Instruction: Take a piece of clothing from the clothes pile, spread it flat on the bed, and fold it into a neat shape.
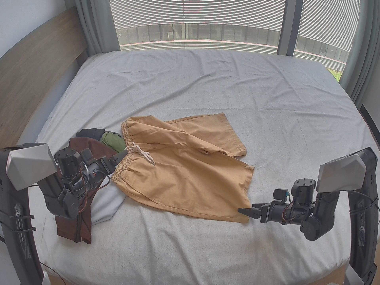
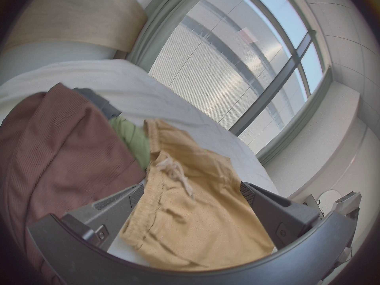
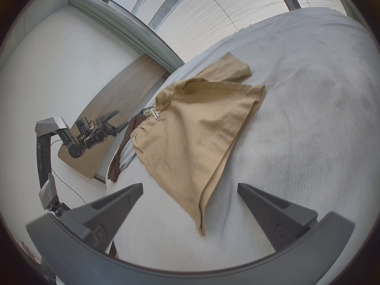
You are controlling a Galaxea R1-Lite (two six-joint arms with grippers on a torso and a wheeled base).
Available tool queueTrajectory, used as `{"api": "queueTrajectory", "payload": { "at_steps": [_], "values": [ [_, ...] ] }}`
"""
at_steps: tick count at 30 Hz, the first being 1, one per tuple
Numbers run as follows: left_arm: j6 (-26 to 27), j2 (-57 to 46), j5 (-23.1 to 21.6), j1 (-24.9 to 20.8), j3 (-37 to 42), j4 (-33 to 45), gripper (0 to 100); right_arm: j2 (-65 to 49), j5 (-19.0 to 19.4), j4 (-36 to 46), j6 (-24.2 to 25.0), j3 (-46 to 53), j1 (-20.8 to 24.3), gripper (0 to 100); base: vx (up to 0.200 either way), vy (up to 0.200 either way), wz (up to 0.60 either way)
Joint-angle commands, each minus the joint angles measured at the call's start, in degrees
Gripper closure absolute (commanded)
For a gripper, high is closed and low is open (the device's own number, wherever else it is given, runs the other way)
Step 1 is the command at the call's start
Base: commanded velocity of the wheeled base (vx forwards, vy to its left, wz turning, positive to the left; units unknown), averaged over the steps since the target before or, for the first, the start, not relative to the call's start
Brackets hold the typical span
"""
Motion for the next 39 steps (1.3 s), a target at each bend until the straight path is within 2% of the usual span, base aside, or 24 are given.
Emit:
{"api": "queueTrajectory", "payload": {
  "at_steps": [1,10,39],
  "values": [
    [-0.1,-1.5,0.2,1.2,2.5,4.0,0,1.5,-2.0,-4.2,1.0,2.0,0.6,0,0.000,0.000,0.00],
    [-0.1,-3.4,1.0,2.5,2.4,14.5,0,2.4,-2.3,-5.0,1.0,2.1,0.5,0,0.000,0.000,0.00],
    [-0.3,1.9,1.3,1.6,-1.2,15.9,0,2.4,-2.3,-5.1,1.0,2.1,0.3,0,0.000,0.000,0.00]
  ]
}}
